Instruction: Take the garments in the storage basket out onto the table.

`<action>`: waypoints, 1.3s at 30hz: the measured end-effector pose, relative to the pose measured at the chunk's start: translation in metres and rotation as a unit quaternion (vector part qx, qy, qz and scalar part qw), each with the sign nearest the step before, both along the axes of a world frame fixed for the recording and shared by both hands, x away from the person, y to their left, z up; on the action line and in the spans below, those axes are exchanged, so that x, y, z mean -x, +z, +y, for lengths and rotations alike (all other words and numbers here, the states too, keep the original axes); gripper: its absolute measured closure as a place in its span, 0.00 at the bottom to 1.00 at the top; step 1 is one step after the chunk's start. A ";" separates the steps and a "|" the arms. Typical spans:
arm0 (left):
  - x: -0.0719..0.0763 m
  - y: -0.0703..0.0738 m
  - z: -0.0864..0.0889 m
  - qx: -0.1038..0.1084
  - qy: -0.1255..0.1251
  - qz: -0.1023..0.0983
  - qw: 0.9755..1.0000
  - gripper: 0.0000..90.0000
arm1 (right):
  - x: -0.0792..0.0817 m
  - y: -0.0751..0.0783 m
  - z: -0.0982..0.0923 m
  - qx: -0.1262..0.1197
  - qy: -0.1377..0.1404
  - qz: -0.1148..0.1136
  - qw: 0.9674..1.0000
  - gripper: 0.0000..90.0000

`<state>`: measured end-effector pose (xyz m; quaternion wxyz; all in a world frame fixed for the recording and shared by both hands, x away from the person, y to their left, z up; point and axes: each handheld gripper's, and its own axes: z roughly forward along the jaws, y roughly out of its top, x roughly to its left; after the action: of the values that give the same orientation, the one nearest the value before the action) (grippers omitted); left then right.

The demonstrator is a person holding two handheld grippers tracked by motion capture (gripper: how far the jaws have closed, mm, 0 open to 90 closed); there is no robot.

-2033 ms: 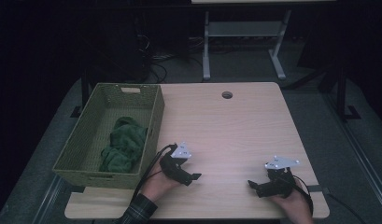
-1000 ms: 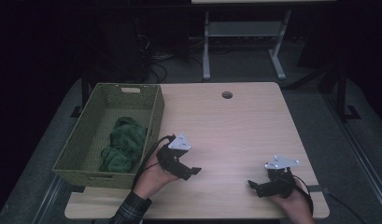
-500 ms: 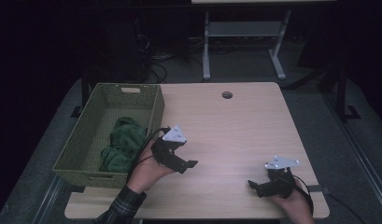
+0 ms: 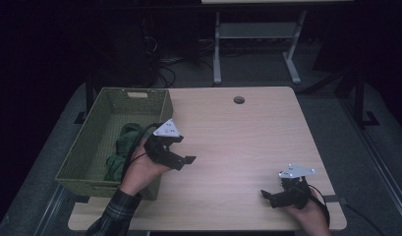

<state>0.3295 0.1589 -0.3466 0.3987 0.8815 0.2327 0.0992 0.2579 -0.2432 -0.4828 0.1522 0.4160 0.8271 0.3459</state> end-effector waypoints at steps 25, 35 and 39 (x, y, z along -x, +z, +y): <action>-0.018 0.008 0.071 0.009 0.070 0.005 0.998 0.41 | -0.001 0.000 -0.001 0.000 -0.002 -0.002 1.000 0.00; -0.017 0.004 0.101 -0.017 0.105 0.002 0.994 0.60 | -0.001 0.000 -0.001 0.000 -0.003 -0.002 1.000 0.00; -0.018 -0.004 0.115 -0.032 0.117 0.009 0.993 0.62 | 0.000 0.000 -0.001 0.000 -0.003 -0.002 1.000 0.00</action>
<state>0.3478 0.2740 -0.3501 0.3534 0.8616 0.3342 0.1447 0.2584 -0.2438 -0.4830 0.1549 0.4178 0.8256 0.3461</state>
